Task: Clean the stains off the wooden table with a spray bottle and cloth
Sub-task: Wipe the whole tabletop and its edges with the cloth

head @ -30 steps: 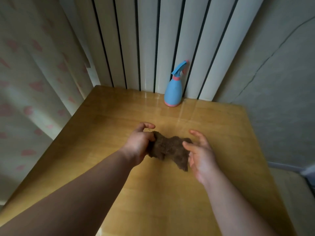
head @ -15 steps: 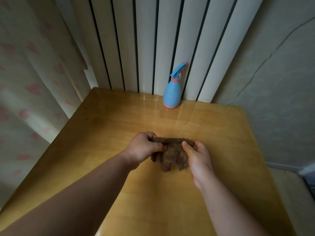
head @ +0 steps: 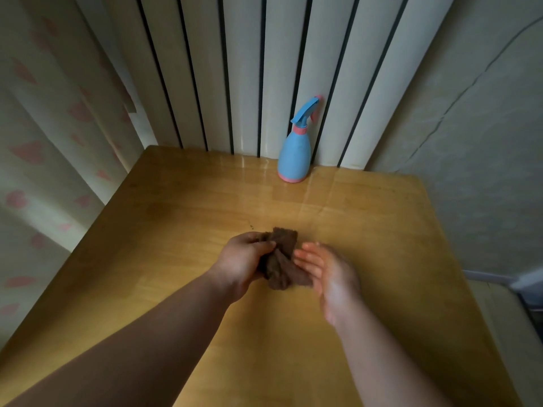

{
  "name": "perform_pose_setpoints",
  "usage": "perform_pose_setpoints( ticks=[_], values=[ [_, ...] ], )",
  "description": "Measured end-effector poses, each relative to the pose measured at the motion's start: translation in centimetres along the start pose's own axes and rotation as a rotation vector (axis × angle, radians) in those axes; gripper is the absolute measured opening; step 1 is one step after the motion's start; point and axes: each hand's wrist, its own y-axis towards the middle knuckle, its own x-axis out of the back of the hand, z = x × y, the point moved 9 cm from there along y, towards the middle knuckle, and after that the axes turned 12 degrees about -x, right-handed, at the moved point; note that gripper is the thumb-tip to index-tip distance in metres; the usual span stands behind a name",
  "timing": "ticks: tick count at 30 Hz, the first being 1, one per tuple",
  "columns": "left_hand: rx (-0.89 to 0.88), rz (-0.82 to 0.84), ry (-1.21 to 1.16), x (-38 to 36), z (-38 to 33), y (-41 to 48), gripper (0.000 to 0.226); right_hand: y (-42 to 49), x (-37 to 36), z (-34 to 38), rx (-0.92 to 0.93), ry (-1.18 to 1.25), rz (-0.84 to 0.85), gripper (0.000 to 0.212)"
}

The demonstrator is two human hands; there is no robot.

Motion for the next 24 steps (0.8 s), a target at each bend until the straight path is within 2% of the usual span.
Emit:
perform_pose_setpoints(
  ticks=[1, 2, 5, 7, 9, 10, 11, 13, 14, 15, 16, 18, 20, 24],
  values=[
    [0.001, -0.039, 0.005, 0.3, 0.0, 0.2, 0.014, 0.3, 1.4, 0.3, 0.027, -0.064, -0.133, 0.015],
    [0.000, -0.055, -0.001, 0.2, -0.1, 0.3, 0.015, 0.5, 1.9, 0.3, 0.028, -0.104, -0.169, 0.009],
    [0.035, 0.051, -0.017, -2.5, -0.6, 0.8, 0.021, 1.5, 0.3, -1.3, -0.068, -0.181, -0.013, 0.017],
    [0.007, 0.143, 0.115, -4.4, -1.1, 1.7, 0.021, 1.7, 0.6, -0.7, -0.053, -0.199, -0.057, 0.008],
    [-0.110, 0.164, 0.386, -5.0, -1.9, 3.5, 0.025, 2.1, 3.1, 1.2, 0.008, -0.185, -0.220, 0.007],
    [-0.170, 0.131, 0.536, -4.8, -2.3, 4.5, 0.036, 2.2, 4.8, 2.3, 0.039, -0.229, -0.336, 0.006],
    [-0.210, 0.078, 0.652, -4.3, -2.7, 5.3, 0.047, 2.2, 6.7, 3.6, 0.085, -0.386, -0.497, 0.009],
    [-0.244, 0.031, 0.778, -3.7, -3.0, 6.2, 0.049, 1.0, 8.5, 6.1, 0.242, -0.820, -0.812, 0.018],
    [-0.268, 0.047, 0.846, -3.7, -2.9, 6.4, 0.047, 0.8, 7.7, 6.7, 0.370, -0.957, -0.838, 0.020],
    [-0.304, 0.079, 0.940, -3.8, -2.8, 6.5, 0.044, 0.9, 5.9, 6.7, 0.484, -1.060, -0.758, 0.024],
    [-0.350, 0.117, 1.046, -4.0, -2.7, 6.6, 0.043, 1.5, 3.8, 6.0, 0.560, -1.165, -0.609, 0.032],
    [-0.419, 0.211, 1.282, -4.6, -2.1, 6.9, 0.048, 3.6, 0.0, 3.3, 0.599, -1.449, -0.338, 0.051],
    [-0.409, 0.335, 1.483, -5.0, -1.1, 7.5, 0.057, 5.2, -1.5, 2.3, 0.614, -1.653, -0.326, 0.060],
    [-0.326, 0.412, 1.562, -4.3, -0.4, 9.4, 0.061, 8.0, -2.5, 4.7, 0.563, -1.712, -0.422, 0.060]
  ],
)
